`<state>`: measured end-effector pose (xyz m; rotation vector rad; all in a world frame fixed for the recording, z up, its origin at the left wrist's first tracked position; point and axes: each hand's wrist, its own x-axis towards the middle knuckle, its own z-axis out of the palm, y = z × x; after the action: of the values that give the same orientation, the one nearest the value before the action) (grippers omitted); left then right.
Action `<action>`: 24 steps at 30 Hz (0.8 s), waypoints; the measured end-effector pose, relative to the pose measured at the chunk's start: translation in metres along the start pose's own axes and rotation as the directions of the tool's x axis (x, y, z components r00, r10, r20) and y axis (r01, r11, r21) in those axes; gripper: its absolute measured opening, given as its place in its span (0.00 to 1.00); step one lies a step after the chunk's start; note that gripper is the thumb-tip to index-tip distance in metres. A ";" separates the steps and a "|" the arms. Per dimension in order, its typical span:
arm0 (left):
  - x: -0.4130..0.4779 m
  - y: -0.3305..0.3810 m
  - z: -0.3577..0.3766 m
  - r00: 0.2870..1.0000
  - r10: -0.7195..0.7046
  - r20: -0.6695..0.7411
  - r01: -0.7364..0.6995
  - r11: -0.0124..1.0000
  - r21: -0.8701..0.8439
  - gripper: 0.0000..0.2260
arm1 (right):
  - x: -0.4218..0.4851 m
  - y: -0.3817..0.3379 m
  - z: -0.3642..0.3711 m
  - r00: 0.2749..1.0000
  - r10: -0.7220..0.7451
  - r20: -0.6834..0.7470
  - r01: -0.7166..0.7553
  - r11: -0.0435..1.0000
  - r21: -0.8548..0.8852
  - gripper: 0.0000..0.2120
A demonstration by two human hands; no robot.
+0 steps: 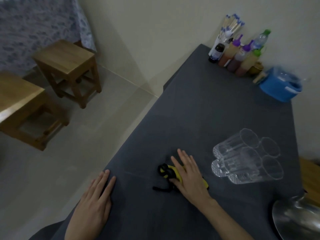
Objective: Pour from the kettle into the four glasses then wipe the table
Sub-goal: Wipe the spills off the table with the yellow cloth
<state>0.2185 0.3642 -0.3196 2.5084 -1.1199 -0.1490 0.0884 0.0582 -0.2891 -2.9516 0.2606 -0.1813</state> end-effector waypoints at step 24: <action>-0.001 0.000 0.003 0.993 0.039 -0.109 -0.039 0.999 -0.003 0.25 | 0.189 -0.013 0.032 0.930 0.269 -0.250 -0.229 0.957 0.176 0.09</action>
<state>0.2171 0.3635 -0.3219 2.4563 -1.1222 -0.0042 0.2800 0.0416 -0.2984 -2.7114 0.6285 -0.5473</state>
